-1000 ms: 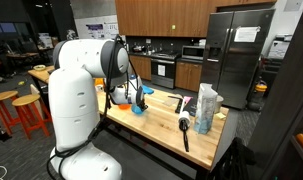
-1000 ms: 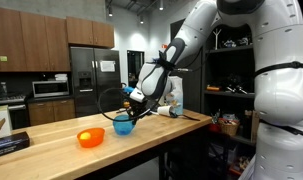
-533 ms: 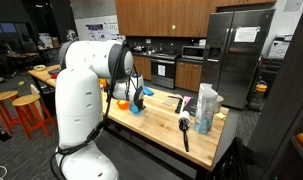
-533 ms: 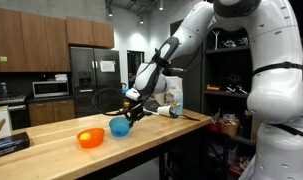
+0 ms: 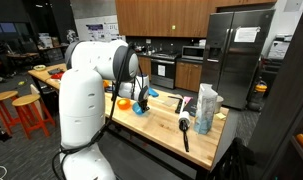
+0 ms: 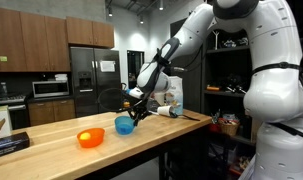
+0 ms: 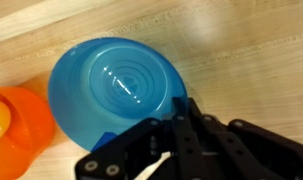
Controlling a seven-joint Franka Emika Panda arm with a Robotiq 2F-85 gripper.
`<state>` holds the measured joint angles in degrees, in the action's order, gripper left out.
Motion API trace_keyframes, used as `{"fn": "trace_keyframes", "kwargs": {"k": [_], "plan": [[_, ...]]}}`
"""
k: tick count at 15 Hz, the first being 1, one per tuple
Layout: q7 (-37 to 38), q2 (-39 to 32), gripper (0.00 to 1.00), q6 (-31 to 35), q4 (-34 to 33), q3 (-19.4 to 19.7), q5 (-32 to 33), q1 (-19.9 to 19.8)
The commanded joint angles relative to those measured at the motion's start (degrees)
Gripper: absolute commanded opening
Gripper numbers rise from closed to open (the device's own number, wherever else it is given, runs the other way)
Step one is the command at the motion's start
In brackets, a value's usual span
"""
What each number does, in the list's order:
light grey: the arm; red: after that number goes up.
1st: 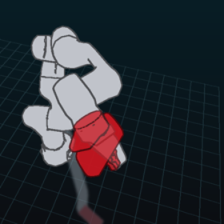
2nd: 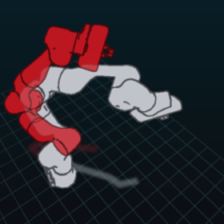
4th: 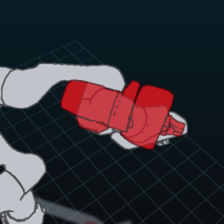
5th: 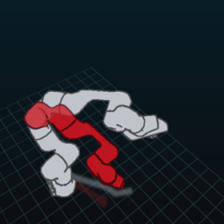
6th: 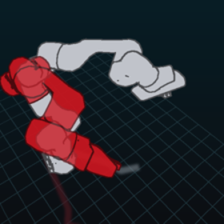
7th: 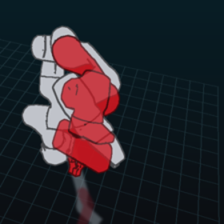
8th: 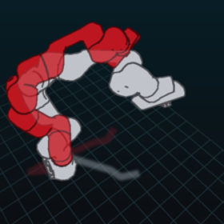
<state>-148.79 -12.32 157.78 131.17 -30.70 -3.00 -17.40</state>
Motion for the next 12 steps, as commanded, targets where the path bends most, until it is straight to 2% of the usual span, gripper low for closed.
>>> {"fn": "trace_keyframes", "kwargs": {"k": [1,5,11,12], "plan": [[-0.4,-0.7,0.32,-2.6,-0.5,-2.0,-0.1,-2.8],[-0.3,-0.5,0.54,-4.7,-0.6,-3.6,0.0,-4.3],[-0.1,3.2,0.96,-6.3,-0.3,-6.1,1.0,-5.4],[0.0,4.1,0.99,-6.7,-0.4,-6.3,1.2,-5.2]]}}
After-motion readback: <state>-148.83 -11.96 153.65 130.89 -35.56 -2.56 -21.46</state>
